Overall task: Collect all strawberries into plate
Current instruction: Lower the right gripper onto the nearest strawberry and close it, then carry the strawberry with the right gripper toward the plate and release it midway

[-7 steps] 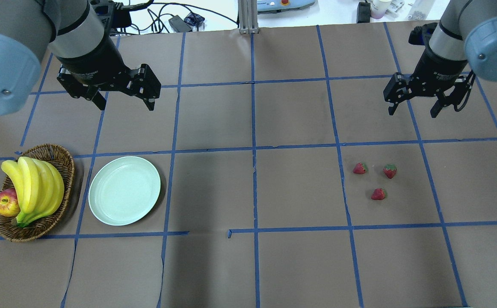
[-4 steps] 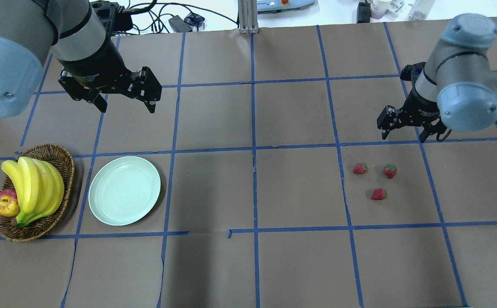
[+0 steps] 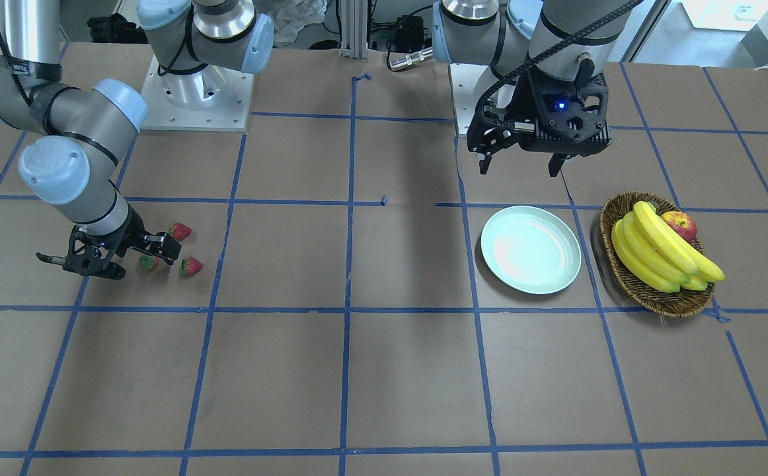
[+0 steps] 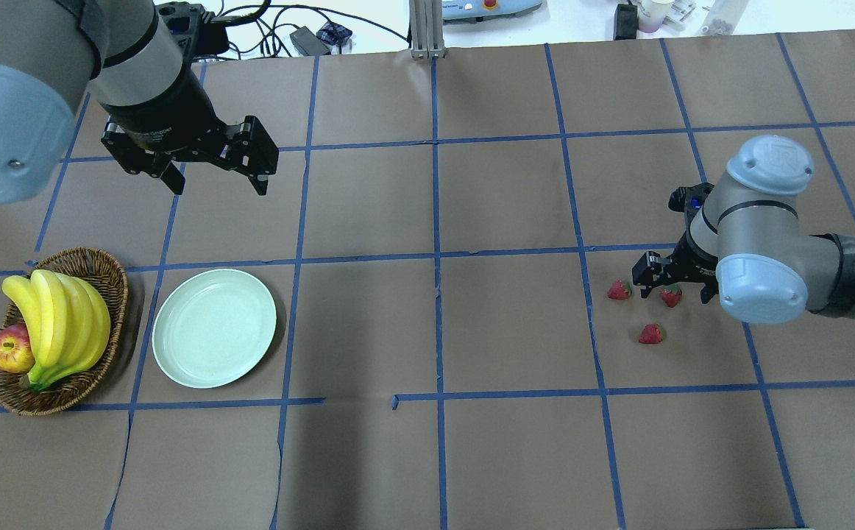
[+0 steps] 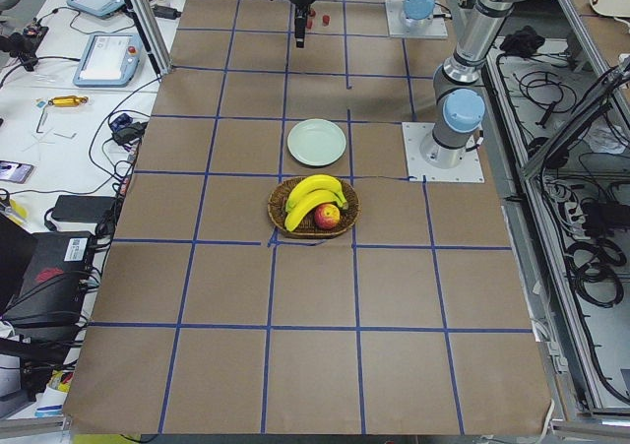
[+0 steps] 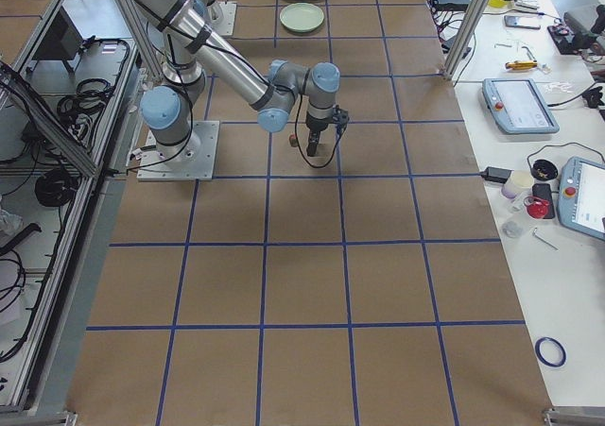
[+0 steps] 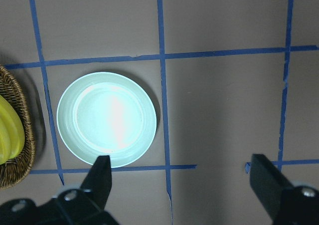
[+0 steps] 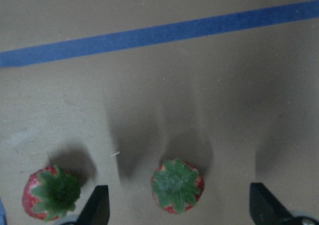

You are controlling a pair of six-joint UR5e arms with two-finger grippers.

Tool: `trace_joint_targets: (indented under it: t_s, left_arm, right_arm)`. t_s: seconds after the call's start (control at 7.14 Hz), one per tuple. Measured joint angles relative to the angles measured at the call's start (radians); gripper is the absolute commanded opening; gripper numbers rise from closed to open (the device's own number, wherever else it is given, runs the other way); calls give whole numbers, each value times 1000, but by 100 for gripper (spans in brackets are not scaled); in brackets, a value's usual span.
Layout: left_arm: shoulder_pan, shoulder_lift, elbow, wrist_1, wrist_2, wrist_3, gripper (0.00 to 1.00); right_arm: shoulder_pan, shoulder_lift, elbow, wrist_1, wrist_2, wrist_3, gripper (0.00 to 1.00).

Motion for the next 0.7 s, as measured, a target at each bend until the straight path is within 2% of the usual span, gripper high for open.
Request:
trace_joint_targets:
  t_s: [0.14,0.42,0.56,0.7]
  left_arm:
    - [0,0,-1,0,0,0,100]
    - [0,0,-1,0,0,0,100]
    - [0,0,-1,0,0,0,100]
    - [-1,0,-2,0,0,0,100]
  right_arm:
    - [0,7,4,-11,-6,-10,48]
    - [0,12,3,-41,-21,-14,12]
    - [0,12,3,-48,-23,-13,0]
    - [0,10,4,-51,-22,-10,0]
